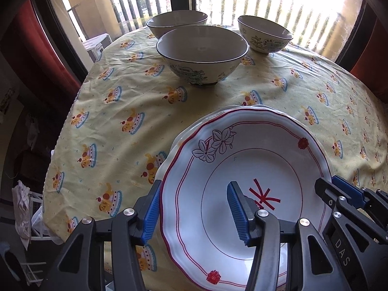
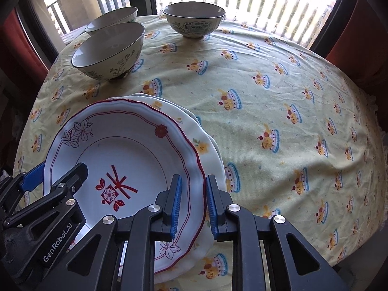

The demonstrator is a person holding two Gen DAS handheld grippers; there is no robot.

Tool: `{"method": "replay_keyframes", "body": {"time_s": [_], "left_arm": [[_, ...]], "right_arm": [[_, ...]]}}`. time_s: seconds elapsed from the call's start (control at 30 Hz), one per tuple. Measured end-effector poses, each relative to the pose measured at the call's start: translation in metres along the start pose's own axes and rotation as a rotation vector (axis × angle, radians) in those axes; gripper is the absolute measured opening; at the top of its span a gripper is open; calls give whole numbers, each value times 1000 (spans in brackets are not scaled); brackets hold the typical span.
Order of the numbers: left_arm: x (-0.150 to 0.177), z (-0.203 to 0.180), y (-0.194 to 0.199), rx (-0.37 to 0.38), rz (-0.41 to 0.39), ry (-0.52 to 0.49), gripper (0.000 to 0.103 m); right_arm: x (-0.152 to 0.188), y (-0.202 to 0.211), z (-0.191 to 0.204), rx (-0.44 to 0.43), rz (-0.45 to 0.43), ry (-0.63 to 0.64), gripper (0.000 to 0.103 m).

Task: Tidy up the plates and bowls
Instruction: 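Lower the red-rimmed plate onto the stack and open both grippers, then move both grippers to the rim of the large white bowl and grasp it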

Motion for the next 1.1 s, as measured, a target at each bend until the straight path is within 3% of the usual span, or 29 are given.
{"method": "replay_keyframes", "body": {"time_s": [0.43,0.5,0.53,0.57,0.77,1.0,1.1], "left_arm": [[0,-11,-3,6,13,-41,87],[-4,-11,-2,14,11,-36,87],[-6,-11,0,11,4,-30,88],[-8,-11,1,7,-3,-22,89],[-29,-10,16,-16,-47,38,93],[-55,8,16,-141,-80,168,94],[-69,19,15,-152,-90,193,92]], "right_arm": [[-10,10,4,12,-29,29,24],[-15,12,2,-12,-32,38,39],[-17,13,1,-27,-37,41,56],[-20,15,0,-38,-50,44,64],[-44,21,0,-144,-82,75,65],[-80,26,6,-261,-135,99,66],[-93,22,8,-275,-142,77,66]]}}
Point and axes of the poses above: each gripper's, at about its wrist camera, not at the fingertips, and y roughly against the way its jaws point, z to its left, x to its underside, the point moved 1 cm from there along -y, roughly the way its jaws point, and after that the axes turned 3 degrees about -z, right-handed, at the moved point
